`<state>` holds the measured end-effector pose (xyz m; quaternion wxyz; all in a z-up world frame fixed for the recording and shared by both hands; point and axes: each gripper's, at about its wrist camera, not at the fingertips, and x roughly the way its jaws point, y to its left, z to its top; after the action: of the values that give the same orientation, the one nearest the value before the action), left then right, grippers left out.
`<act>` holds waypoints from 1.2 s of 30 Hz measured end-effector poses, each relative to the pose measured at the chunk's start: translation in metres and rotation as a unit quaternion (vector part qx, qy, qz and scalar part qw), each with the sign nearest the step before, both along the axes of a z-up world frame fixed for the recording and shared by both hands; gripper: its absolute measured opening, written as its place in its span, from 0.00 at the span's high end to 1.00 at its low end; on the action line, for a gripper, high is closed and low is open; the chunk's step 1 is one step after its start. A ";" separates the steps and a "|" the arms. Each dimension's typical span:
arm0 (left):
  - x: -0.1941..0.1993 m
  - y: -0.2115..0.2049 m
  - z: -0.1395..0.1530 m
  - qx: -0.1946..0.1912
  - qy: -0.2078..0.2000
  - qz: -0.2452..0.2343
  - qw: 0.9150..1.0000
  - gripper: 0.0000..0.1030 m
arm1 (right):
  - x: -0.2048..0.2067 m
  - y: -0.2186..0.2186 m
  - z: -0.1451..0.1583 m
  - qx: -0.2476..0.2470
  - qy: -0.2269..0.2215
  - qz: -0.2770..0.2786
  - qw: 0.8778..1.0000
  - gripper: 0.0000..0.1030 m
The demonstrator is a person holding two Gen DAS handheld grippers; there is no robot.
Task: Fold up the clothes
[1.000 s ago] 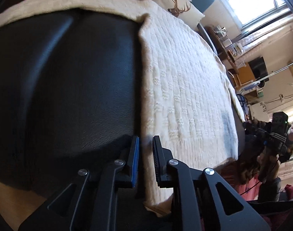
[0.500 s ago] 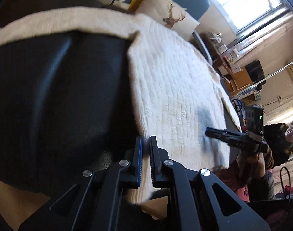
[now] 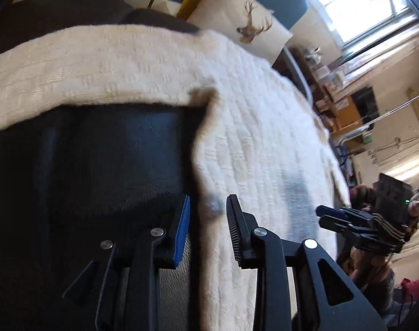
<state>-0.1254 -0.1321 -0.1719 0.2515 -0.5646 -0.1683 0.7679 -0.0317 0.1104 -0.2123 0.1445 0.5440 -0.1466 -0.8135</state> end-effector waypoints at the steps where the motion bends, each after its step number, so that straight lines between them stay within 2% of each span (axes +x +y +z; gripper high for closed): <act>1: 0.000 0.001 -0.002 -0.001 -0.001 -0.007 1.000 0.71 | -0.001 -0.001 -0.002 0.002 -0.002 0.003 1.000 0.70; 3: -0.001 0.004 -0.002 0.002 0.002 -0.005 1.000 0.73 | -0.002 -0.004 -0.007 0.007 -0.005 0.009 1.000 0.70; 4: -0.001 0.007 -0.002 -0.004 0.008 0.002 1.000 0.81 | -0.003 -0.005 -0.008 0.010 -0.007 0.010 1.000 0.70; 5: -0.002 0.010 -0.002 -0.009 0.014 0.008 1.000 0.96 | -0.005 -0.005 -0.010 0.014 -0.007 0.010 1.000 0.70; 7: 0.000 0.011 0.012 -0.022 0.058 0.028 0.998 0.96 | -0.007 -0.006 -0.013 0.022 -0.008 0.011 1.000 0.70; 10: 0.013 0.022 0.029 -0.071 0.119 0.048 0.989 0.97 | -0.009 -0.006 -0.023 0.031 -0.013 0.013 0.999 0.70; 11: 0.015 0.025 0.026 -0.085 0.116 0.046 0.989 0.96 | -0.009 -0.006 -0.026 0.035 -0.015 0.014 0.999 0.70; 13: 0.015 0.030 0.009 -0.105 0.075 0.028 0.991 0.96 | -0.010 -0.007 -0.030 0.039 -0.016 0.017 0.999 0.70; 14: 0.015 0.029 0.003 -0.100 0.060 0.023 0.993 0.94 | -0.011 -0.008 -0.030 0.040 -0.016 0.020 0.999 0.70; 16: 0.010 0.011 0.003 -0.039 0.035 0.043 0.998 0.90 | -0.013 -0.009 -0.029 0.040 -0.015 0.024 0.999 0.70; 17: 0.004 0.000 0.003 -0.001 0.020 0.059 0.998 0.85 | -0.014 -0.009 -0.029 0.039 -0.015 0.025 0.999 0.70; 18: -0.002 -0.010 0.002 0.032 0.006 0.075 0.997 0.73 | -0.015 -0.008 -0.029 0.038 -0.018 0.026 0.999 0.70; 20: -0.020 -0.025 -0.001 0.087 -0.014 0.105 0.991 0.63 | -0.017 -0.008 -0.032 0.038 -0.019 0.025 0.999 0.70; 22: -0.039 -0.026 -0.006 0.092 -0.025 0.107 0.990 0.63 | -0.017 -0.009 -0.033 0.041 -0.015 0.023 0.999 0.69; 24: -0.053 -0.032 -0.019 0.110 -0.053 0.110 0.986 0.60 | -0.017 -0.012 -0.032 0.044 -0.013 0.022 0.999 0.68; 27: -0.066 -0.040 -0.031 0.154 -0.073 0.134 0.976 0.60 | -0.019 -0.011 -0.033 0.043 -0.012 0.025 0.999 0.67; 32: -0.080 -0.037 -0.042 0.185 -0.071 0.195 0.961 0.62 | -0.021 -0.010 -0.033 0.038 -0.009 0.029 0.999 0.67; 33: -0.081 -0.039 -0.042 0.179 -0.064 0.214 0.958 0.75 | -0.021 -0.010 -0.033 0.039 -0.007 0.029 0.999 0.67; 34: -0.082 -0.038 -0.040 0.153 -0.049 0.229 0.960 0.85 | -0.019 -0.010 -0.032 0.040 -0.005 0.030 0.999 0.67; 36: -0.085 -0.031 -0.037 0.113 -0.020 0.239 0.964 0.93 | -0.017 -0.011 -0.032 0.046 0.003 0.034 0.998 0.67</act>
<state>-0.2104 -0.1630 -0.2084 0.1192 -0.4912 -0.3890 0.7702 -0.0485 0.0997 -0.2442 0.1472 0.5525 -0.0905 -0.8154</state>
